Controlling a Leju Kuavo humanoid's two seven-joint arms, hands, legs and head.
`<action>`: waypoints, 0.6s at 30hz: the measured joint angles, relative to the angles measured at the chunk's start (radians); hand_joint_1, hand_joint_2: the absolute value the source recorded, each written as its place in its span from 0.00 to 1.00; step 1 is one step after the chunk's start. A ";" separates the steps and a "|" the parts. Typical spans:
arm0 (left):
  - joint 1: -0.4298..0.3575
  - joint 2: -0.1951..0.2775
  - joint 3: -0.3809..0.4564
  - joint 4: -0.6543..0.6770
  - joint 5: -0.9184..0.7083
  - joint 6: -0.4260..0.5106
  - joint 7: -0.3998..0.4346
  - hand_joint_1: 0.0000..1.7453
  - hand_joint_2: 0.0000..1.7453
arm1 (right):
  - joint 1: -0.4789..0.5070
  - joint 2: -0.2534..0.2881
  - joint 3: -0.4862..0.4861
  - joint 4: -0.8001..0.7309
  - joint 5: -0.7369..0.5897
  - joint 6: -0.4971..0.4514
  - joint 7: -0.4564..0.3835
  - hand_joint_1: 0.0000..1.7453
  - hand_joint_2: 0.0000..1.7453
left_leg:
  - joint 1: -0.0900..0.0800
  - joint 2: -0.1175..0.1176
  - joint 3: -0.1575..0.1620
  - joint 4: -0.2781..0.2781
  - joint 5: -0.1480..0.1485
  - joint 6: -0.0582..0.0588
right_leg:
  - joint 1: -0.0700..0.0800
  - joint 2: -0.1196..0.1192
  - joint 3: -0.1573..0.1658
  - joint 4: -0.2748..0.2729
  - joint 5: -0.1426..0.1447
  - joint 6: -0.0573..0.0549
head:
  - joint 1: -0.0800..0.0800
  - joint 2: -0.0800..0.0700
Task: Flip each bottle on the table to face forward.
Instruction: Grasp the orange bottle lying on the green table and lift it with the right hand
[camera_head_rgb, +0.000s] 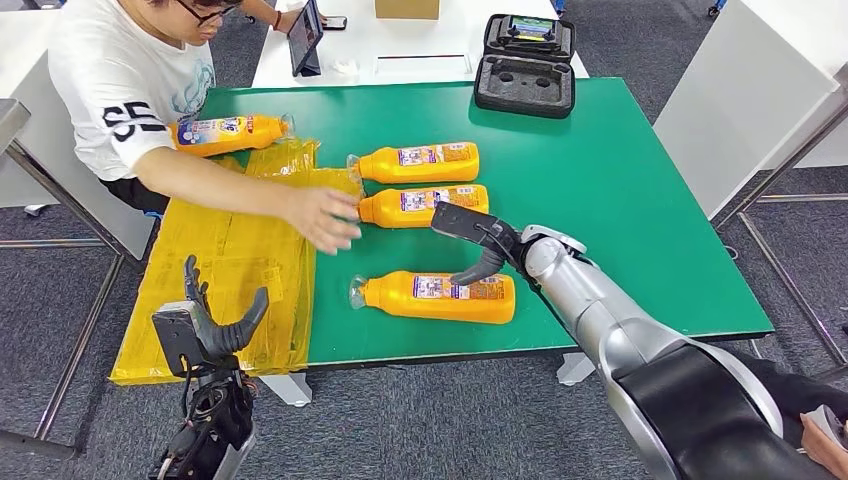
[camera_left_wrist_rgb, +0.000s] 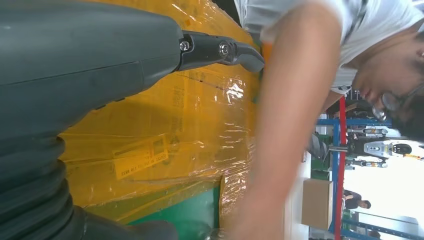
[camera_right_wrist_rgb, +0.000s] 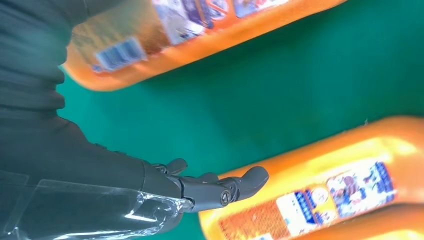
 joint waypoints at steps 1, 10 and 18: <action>0.000 0.000 0.000 0.000 0.000 0.001 0.000 0.00 1.00 | 0.006 0.003 0.001 0.000 0.000 -0.002 -0.011 0.00 1.00 | 0.000 0.000 0.000 0.000 0.000 0.000 | 0.000 0.000 0.000 0.000 0.000 0.000 | 0.000 0.000; -0.004 0.000 0.000 0.000 -0.002 -0.005 0.000 0.00 1.00 | 0.025 0.034 0.032 0.000 0.028 0.011 -0.066 0.00 1.00 | 0.000 0.000 0.000 0.000 0.000 0.000 | 0.000 0.000 0.000 0.000 0.000 0.000 | 0.000 0.000; -0.013 0.000 0.000 0.000 -0.004 -0.008 0.000 0.00 1.00 | 0.046 0.036 0.072 -0.009 0.051 -0.002 -0.106 0.00 1.00 | 0.000 0.000 0.000 0.000 0.000 0.000 | 0.000 0.000 0.000 0.000 0.000 0.000 | 0.000 0.000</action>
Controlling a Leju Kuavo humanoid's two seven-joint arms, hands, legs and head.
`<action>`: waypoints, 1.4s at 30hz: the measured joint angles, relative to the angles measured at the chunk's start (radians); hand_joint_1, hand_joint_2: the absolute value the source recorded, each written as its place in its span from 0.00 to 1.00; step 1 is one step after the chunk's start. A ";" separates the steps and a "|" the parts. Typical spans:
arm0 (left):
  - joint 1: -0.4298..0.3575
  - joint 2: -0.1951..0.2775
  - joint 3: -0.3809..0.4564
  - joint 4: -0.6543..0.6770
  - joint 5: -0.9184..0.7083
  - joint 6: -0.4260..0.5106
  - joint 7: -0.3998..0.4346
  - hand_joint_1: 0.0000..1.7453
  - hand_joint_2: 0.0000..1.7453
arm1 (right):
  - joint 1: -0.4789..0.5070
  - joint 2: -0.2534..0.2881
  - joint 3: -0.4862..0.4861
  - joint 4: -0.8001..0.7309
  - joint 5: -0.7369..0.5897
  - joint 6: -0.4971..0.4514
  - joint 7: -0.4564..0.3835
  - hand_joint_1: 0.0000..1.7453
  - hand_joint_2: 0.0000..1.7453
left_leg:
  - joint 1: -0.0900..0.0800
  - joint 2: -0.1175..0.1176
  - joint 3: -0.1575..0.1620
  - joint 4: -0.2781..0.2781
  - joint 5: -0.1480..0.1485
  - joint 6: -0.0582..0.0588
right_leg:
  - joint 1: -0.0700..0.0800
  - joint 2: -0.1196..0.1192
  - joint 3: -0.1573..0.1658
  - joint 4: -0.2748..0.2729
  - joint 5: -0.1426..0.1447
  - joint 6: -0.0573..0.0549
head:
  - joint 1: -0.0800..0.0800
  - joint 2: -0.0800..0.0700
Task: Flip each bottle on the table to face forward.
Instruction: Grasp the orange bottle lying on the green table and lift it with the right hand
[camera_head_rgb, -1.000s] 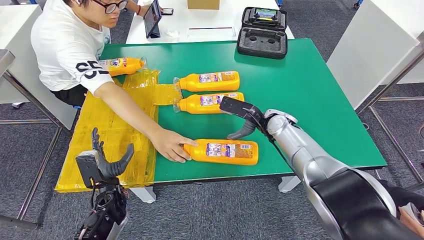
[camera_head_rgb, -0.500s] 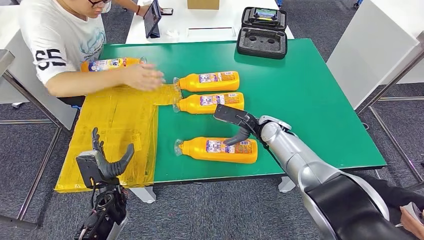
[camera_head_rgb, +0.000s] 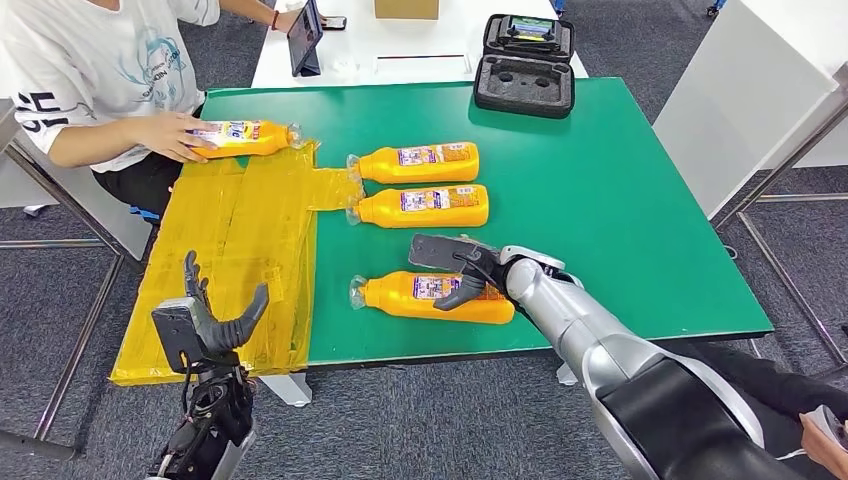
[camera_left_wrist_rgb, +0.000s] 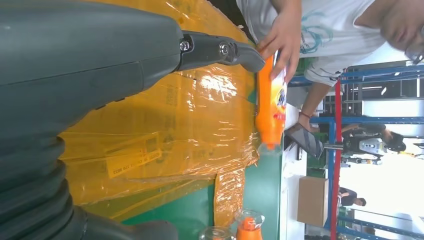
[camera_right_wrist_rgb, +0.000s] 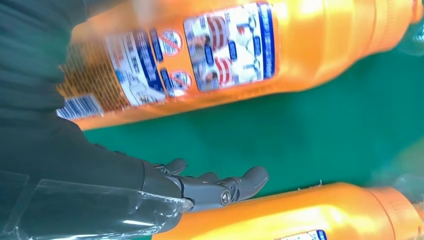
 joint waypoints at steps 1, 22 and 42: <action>-0.002 0.000 0.000 0.000 0.000 -0.002 0.000 0.00 1.00 | 0.002 -0.001 0.002 -0.002 0.001 -0.004 -0.003 0.00 1.00 | 0.000 0.000 0.000 0.000 0.000 0.000 | 0.000 0.000 0.000 0.000 0.000 0.000 | 0.000 0.000; -0.017 0.001 0.000 0.011 0.008 -0.007 0.000 0.00 1.00 | 0.022 -0.094 0.077 -0.050 0.049 0.011 -0.007 0.00 1.00 | 0.000 0.000 0.000 0.000 0.000 0.000 | 0.000 0.000 0.000 0.000 0.000 0.000 | 0.000 0.000; -0.016 0.010 0.007 0.016 0.006 0.001 0.000 0.00 1.00 | 0.031 -0.097 0.118 -0.052 0.044 0.028 0.002 0.00 1.00 | 0.000 0.000 0.000 0.000 0.000 0.000 | 0.000 0.000 0.000 0.000 0.000 0.000 | 0.000 0.000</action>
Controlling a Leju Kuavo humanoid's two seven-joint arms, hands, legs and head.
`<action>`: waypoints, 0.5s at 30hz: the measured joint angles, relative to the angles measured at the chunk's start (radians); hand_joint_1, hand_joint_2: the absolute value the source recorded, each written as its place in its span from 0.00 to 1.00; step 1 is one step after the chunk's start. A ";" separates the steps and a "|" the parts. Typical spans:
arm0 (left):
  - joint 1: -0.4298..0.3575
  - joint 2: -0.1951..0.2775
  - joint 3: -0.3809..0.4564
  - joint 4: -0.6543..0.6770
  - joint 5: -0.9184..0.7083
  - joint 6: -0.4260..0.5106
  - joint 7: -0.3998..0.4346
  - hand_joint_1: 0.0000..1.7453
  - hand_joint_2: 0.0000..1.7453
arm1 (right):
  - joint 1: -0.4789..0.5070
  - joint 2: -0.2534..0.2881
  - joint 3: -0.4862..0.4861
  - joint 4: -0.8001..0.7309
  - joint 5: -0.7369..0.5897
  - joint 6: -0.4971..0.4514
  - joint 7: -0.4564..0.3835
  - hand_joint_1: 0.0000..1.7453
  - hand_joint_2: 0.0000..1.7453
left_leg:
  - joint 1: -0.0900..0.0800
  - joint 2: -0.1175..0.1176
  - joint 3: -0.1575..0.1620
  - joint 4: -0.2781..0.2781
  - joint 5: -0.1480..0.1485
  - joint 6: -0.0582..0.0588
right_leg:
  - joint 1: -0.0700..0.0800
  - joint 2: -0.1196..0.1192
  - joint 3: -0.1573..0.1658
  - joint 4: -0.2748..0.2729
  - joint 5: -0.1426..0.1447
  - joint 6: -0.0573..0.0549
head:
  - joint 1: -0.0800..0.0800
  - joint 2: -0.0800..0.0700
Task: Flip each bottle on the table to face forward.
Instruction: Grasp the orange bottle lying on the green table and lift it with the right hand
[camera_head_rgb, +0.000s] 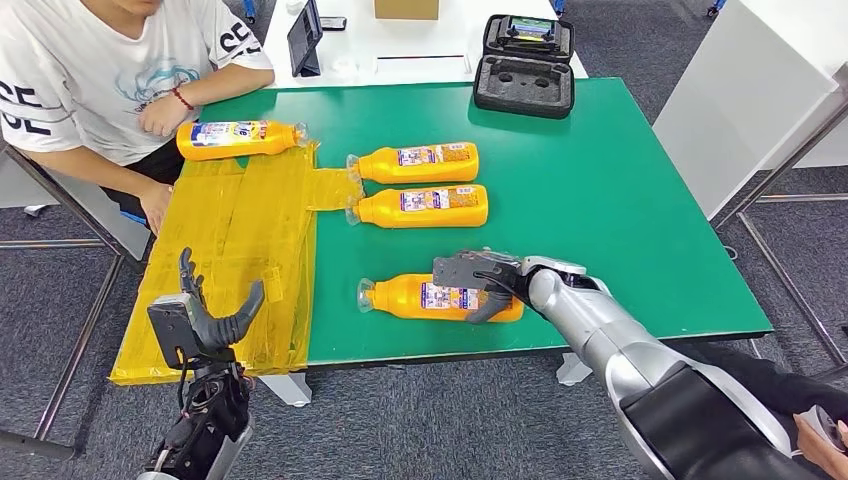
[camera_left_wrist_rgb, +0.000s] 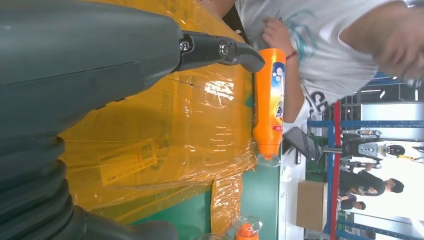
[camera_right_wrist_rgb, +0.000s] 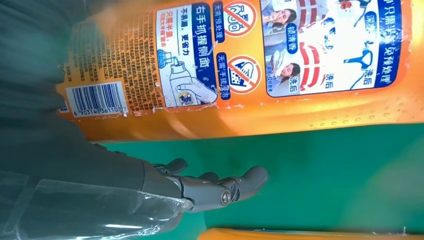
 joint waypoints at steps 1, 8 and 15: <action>0.000 0.000 0.000 0.001 0.000 0.000 0.000 0.00 1.00 | 0.000 0.001 0.001 0.000 0.000 0.000 0.000 0.00 1.00 | 0.000 0.000 0.000 0.000 0.000 0.000 | 0.000 0.000 0.000 0.000 0.000 0.000 | 0.000 0.000; 0.000 0.000 0.008 0.002 0.000 0.000 0.000 0.00 1.00 | 0.000 0.004 0.005 0.000 0.000 0.000 0.001 0.00 1.00 | 0.000 0.000 0.000 0.000 0.000 0.000 | 0.000 0.000 0.000 0.000 0.000 0.000 | 0.000 0.000; 0.000 0.000 0.009 0.002 0.000 0.000 0.000 0.00 1.00 | 0.000 0.006 0.008 0.000 0.000 0.000 0.001 0.00 1.00 | 0.000 0.000 0.000 0.000 0.000 0.000 | 0.000 0.000 0.000 0.000 0.000 0.000 | 0.000 0.000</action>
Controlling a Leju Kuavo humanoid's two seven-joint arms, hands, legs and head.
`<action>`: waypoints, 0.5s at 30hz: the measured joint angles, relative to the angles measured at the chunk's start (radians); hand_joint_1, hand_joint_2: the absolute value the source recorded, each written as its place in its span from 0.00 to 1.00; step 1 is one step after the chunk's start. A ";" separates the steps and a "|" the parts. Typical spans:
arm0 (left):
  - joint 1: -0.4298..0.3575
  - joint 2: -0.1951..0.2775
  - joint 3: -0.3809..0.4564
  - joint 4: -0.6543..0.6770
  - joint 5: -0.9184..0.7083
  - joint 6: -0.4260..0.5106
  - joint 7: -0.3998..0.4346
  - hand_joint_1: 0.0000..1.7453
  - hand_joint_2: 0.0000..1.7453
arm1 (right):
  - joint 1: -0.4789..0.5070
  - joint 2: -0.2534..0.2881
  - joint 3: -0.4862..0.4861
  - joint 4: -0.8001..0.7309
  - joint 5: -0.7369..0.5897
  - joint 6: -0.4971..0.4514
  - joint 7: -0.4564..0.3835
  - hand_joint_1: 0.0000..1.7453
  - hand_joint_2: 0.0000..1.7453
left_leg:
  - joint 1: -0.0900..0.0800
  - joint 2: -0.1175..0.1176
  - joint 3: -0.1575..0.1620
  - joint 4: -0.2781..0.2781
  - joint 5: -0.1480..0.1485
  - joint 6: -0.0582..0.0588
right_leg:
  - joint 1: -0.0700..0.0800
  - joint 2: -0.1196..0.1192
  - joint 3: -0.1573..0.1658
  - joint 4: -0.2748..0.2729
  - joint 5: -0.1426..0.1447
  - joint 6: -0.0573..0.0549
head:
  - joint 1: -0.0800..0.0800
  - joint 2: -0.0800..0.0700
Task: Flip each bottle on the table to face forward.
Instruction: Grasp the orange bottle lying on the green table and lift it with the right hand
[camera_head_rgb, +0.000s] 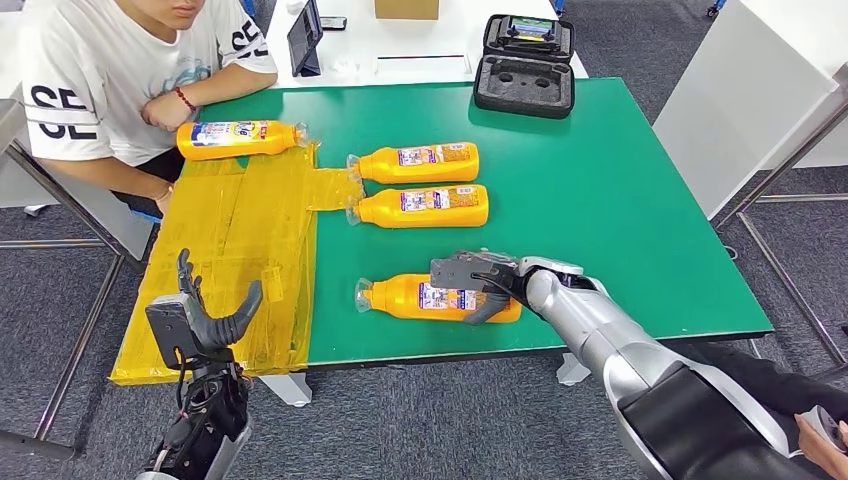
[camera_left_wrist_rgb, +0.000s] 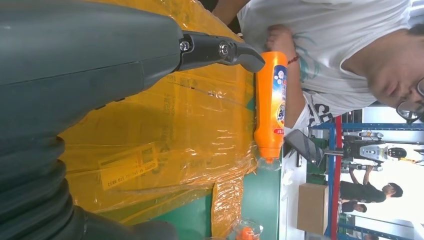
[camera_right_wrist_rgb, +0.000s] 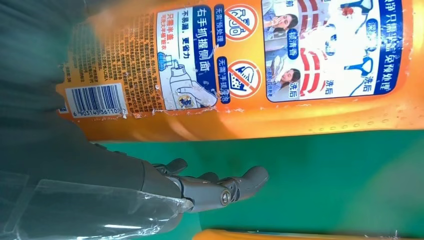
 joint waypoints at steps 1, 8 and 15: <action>0.000 0.000 0.000 0.000 0.000 0.000 0.000 0.00 1.00 | 0.000 0.000 0.000 0.000 0.000 0.000 0.000 0.00 1.00 | 0.000 0.000 0.000 0.000 0.000 0.000 | 0.000 0.000 0.000 0.000 0.000 0.000 | 0.000 0.000; 0.000 0.000 0.000 0.001 -0.002 -0.005 0.000 0.00 1.00 | 0.000 0.001 0.002 0.000 0.000 -0.001 -0.002 0.00 1.00 | 0.000 0.000 0.000 0.000 0.000 0.000 | 0.000 0.000 0.000 0.000 0.000 0.000 | 0.000 0.000; -0.001 0.000 0.002 0.006 -0.002 -0.008 0.000 0.00 1.00 | -0.005 0.005 0.007 0.000 0.002 -0.019 -0.001 0.00 0.50 | 0.000 0.000 0.000 0.000 0.000 0.000 | 0.000 0.000 0.000 0.000 0.000 0.000 | 0.000 0.000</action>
